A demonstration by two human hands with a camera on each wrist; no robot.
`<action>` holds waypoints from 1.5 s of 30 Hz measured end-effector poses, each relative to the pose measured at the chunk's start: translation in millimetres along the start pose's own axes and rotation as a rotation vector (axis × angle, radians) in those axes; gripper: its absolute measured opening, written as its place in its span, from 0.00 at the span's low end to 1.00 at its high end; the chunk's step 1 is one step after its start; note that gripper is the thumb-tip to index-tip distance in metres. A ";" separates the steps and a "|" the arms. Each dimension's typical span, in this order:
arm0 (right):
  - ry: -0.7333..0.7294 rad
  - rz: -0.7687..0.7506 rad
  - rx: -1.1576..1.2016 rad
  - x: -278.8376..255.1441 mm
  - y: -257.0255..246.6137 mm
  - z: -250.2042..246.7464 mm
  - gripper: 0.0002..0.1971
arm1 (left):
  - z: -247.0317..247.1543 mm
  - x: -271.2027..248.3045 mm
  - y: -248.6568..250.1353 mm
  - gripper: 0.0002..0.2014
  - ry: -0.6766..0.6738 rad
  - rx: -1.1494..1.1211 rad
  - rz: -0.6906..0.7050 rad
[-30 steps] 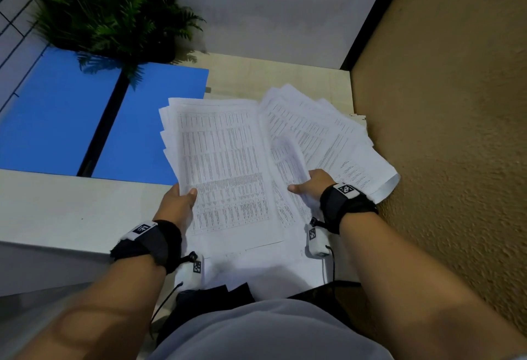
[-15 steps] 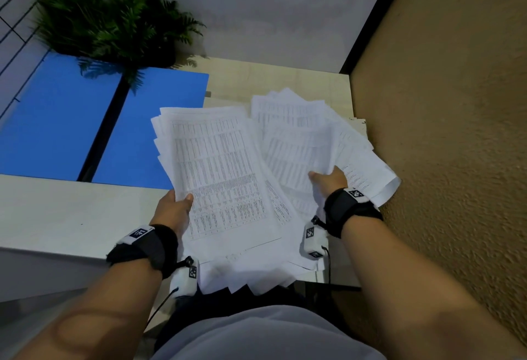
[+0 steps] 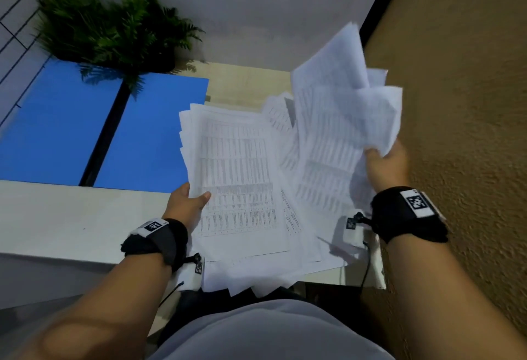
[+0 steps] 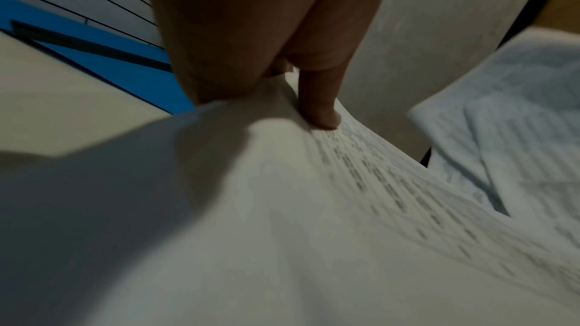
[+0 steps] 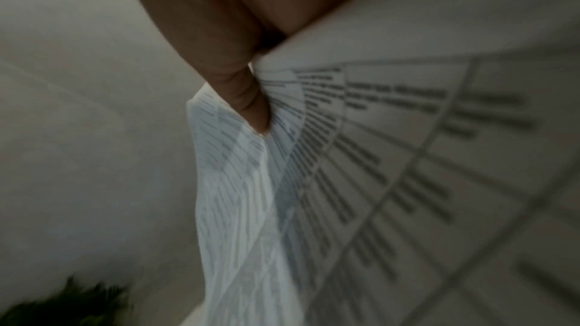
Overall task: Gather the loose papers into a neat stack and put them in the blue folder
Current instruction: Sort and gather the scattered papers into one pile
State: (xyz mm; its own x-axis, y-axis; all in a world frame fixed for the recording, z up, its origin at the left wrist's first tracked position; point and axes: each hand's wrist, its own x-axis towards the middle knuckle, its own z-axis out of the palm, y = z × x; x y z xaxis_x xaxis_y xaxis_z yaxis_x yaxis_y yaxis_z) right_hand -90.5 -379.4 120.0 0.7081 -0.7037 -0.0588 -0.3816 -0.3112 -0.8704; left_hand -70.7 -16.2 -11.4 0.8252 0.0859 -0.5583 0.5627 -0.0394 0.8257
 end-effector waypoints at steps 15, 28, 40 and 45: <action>-0.092 -0.189 -0.055 -26.2 -49.6 0.6 0.14 | 36.1 -8.5 37.0 0.22 -0.118 0.318 0.033; -0.225 0.261 -0.228 -43.9 48.3 85.3 0.23 | 33.1 -7.6 8.9 0.21 -0.051 0.345 0.024; -0.283 0.100 -0.550 -39.6 43.3 78.5 0.16 | 41.7 -6.5 14.7 0.27 -0.013 0.308 0.020; -0.758 0.101 -0.782 -20.2 27.2 89.4 0.10 | 44.8 -9.6 17.1 0.32 -0.035 0.267 -0.007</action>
State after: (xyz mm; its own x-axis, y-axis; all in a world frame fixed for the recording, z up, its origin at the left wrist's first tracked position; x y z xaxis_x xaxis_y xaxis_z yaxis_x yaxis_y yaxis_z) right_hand -62.0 -316.6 53.8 0.7322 -0.2562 -0.6311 -0.5403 -0.7827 -0.3091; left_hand -66.8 -62.3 4.6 0.8200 0.0527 -0.5700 0.5574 -0.3004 0.7740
